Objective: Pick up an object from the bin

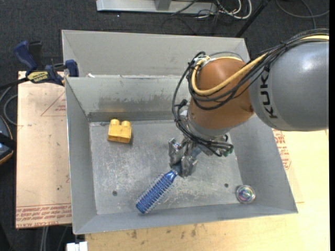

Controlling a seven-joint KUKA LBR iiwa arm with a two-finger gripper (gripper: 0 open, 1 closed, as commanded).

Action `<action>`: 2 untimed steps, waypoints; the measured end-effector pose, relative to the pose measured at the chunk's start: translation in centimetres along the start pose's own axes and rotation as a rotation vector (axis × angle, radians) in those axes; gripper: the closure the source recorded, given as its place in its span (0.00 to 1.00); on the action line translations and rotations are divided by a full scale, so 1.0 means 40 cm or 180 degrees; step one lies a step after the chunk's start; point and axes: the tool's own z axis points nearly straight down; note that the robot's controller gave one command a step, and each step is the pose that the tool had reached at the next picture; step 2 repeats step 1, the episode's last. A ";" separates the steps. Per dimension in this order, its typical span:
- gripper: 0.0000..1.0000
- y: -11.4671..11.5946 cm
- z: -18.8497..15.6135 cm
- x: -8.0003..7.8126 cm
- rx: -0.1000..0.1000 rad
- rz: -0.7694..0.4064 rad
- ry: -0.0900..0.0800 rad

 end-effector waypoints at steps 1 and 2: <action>1.00 0.016 -0.307 -0.022 0.0019 -0.0022 -0.0027; 1.00 0.016 -0.307 -0.022 0.0019 -0.0022 -0.0027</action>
Offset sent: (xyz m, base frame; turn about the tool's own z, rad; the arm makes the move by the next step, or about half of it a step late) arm 0.0009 0.0089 0.1189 -0.0095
